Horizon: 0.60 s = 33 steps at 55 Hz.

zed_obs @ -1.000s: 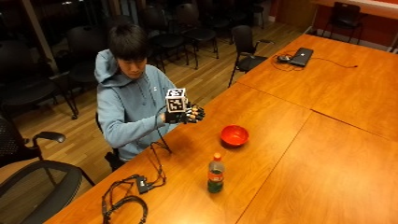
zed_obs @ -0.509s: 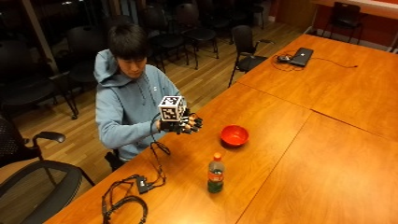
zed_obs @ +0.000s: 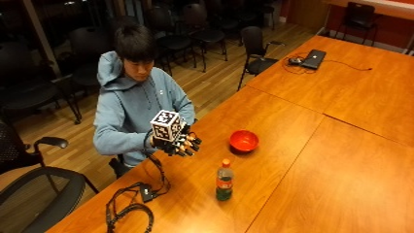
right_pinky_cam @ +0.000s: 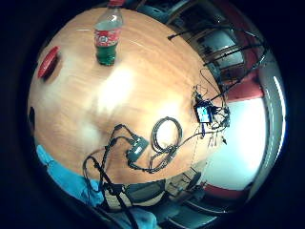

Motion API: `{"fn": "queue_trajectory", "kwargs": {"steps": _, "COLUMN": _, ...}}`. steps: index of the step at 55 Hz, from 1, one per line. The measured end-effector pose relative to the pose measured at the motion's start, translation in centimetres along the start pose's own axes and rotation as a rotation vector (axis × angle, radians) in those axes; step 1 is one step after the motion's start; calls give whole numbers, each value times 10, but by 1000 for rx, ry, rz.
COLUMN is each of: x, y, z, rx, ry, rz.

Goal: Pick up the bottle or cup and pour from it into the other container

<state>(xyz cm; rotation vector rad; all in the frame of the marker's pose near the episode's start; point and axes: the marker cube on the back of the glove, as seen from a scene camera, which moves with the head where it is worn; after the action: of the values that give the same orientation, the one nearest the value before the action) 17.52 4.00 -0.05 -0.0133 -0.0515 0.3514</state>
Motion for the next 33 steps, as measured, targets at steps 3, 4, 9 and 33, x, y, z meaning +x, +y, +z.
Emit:
{"fn": "queue_trajectory", "kwargs": {"steps": 3, "x": 9, "y": 1, "z": -2, "rx": -9, "ry": -30, "rz": 15}}
{"fn": "queue_trajectory", "kwargs": {"steps": 4, "x": 12, "y": 1, "z": -2, "rx": -11, "ry": -39, "rz": 19}}
{"fn": "queue_trajectory", "kwargs": {"steps": 9, "x": 26, "y": 1, "z": -5, "rx": -8, "ry": -74, "rz": 31}}
{"fn": "queue_trajectory", "kwargs": {"steps": 33, "x": 82, "y": -15, "z": 4, "rx": 24, "ry": -276, "rz": 115}}
